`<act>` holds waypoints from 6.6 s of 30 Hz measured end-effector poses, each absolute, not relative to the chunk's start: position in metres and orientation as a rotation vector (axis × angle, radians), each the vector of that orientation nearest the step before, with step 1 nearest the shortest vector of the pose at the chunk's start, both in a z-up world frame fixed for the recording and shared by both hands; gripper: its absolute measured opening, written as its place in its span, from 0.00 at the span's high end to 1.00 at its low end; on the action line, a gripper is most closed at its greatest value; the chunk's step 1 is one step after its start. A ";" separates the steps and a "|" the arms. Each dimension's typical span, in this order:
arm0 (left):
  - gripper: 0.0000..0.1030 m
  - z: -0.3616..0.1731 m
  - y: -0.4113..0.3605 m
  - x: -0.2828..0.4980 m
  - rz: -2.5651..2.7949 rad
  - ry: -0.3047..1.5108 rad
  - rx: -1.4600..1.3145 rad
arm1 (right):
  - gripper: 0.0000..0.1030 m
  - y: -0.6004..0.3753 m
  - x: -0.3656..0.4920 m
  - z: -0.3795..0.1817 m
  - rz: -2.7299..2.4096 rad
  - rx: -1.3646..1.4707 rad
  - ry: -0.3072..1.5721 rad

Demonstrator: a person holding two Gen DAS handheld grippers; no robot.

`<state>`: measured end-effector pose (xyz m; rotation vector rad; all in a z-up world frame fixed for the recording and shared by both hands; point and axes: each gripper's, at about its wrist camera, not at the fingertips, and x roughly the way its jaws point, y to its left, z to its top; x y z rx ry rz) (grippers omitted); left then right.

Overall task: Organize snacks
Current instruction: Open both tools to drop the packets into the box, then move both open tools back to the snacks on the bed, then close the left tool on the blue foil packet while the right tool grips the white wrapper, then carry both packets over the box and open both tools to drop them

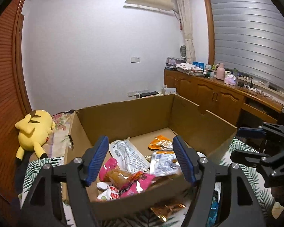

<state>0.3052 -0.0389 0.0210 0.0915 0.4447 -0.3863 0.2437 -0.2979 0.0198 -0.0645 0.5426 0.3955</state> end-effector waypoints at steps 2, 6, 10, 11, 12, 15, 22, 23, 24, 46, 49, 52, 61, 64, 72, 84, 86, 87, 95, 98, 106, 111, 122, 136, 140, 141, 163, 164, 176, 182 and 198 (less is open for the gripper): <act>0.31 0.024 -0.039 0.296 -0.389 0.443 0.104 | 0.31 -0.302 0.238 0.018 0.384 -0.059 0.553; 0.31 0.024 -0.042 0.276 -0.398 0.454 0.122 | 0.31 -0.309 0.230 0.009 0.366 -0.046 0.582; 0.31 0.018 -0.046 0.259 -0.408 0.484 0.133 | 0.31 -0.314 0.223 -0.007 0.358 -0.022 0.634; 0.31 0.016 -0.047 0.255 -0.410 0.494 0.135 | 0.31 -0.315 0.221 -0.009 0.362 -0.021 0.644; 0.31 0.013 -0.048 0.252 -0.413 0.504 0.138 | 0.31 -0.316 0.218 -0.013 0.362 -0.026 0.651; 0.31 0.005 -0.052 0.240 -0.412 0.531 0.144 | 0.31 -0.317 0.210 -0.017 0.362 -0.032 0.658; 0.31 -0.014 -0.060 0.221 -0.377 0.607 0.134 | 0.28 -0.317 0.202 -0.027 0.365 -0.061 0.684; 0.31 -0.016 -0.060 0.218 -0.372 0.620 0.131 | 0.27 -0.318 0.202 -0.028 0.364 -0.061 0.688; 0.31 -0.018 -0.061 0.215 -0.367 0.629 0.129 | 0.26 -0.320 0.202 -0.029 0.364 -0.057 0.692; 0.31 -0.053 -0.096 0.192 -0.361 0.761 0.132 | 0.17 -0.327 0.249 -0.066 0.327 0.012 0.873; 0.31 -0.058 -0.101 0.195 -0.367 0.777 0.128 | 0.17 -0.324 0.254 -0.076 0.311 -0.024 0.902; 0.31 -0.062 -0.106 0.197 -0.369 0.788 0.133 | 0.17 -0.326 0.253 -0.085 0.308 -0.042 0.930; 0.31 -0.067 -0.123 0.206 -0.391 0.821 0.132 | 0.18 -0.337 0.240 -0.086 0.327 -0.055 0.923; 0.31 -0.068 -0.127 0.210 -0.403 0.834 0.109 | 0.20 -0.340 0.240 -0.086 0.331 -0.048 0.915; 0.33 -0.075 -0.141 0.224 -0.412 0.869 0.094 | 0.58 -0.350 0.238 -0.083 0.346 -0.009 0.893; 0.53 -0.083 -0.158 0.237 -0.423 0.902 0.113 | 0.59 -0.344 0.237 -0.083 0.334 -0.033 0.886; 0.55 -0.086 -0.162 0.240 -0.418 0.918 0.127 | 0.59 -0.344 0.237 -0.084 0.334 -0.031 0.887; 0.56 -0.088 -0.163 0.242 -0.414 0.929 0.125 | 0.59 -0.344 0.237 -0.084 0.334 -0.030 0.887; 0.80 -0.093 -0.161 0.250 -0.417 0.967 0.087 | 0.59 -0.342 0.237 -0.084 0.329 -0.040 0.885; 0.80 -0.093 -0.154 0.247 -0.430 0.984 0.062 | 0.59 -0.343 0.238 -0.085 0.333 -0.028 0.888; 0.80 -0.083 -0.135 0.223 -0.448 0.973 0.054 | 0.58 -0.341 0.237 -0.085 0.329 -0.037 0.889; 0.80 -0.063 -0.119 0.212 -0.432 0.945 0.011 | 0.59 -0.335 0.236 -0.084 0.319 -0.066 0.884; 0.80 -0.012 -0.103 0.197 -0.448 0.851 -0.008 | 0.79 -0.346 0.220 -0.068 0.366 -0.040 0.861; 0.80 0.013 -0.091 0.180 -0.434 0.769 -0.041 | 0.86 -0.350 0.182 -0.039 0.382 -0.059 0.801; 0.80 0.018 -0.088 0.179 -0.428 0.756 -0.040 | 0.86 -0.355 0.174 -0.025 0.387 -0.031 0.773; 0.80 0.021 -0.086 0.180 -0.426 0.748 -0.040 | 0.86 -0.355 0.173 -0.020 0.387 -0.029 0.763; 0.80 0.060 -0.044 0.246 -0.409 0.640 -0.090 | 0.86 -0.325 0.195 0.070 0.463 -0.046 0.548; 0.80 0.060 -0.042 0.251 -0.406 0.638 -0.090 | 0.86 -0.322 0.199 0.071 0.465 -0.050 0.544; 0.80 0.071 -0.037 0.305 -0.370 0.624 -0.032 | 0.86 -0.290 0.249 0.085 0.482 -0.120 0.510; 0.80 0.054 -0.034 0.334 -0.365 0.660 -0.049 | 0.86 -0.281 0.277 0.078 0.482 -0.126 0.528; 0.80 0.019 -0.041 0.361 -0.354 0.728 -0.046 | 0.86 -0.271 0.322 0.028 0.460 -0.122 0.653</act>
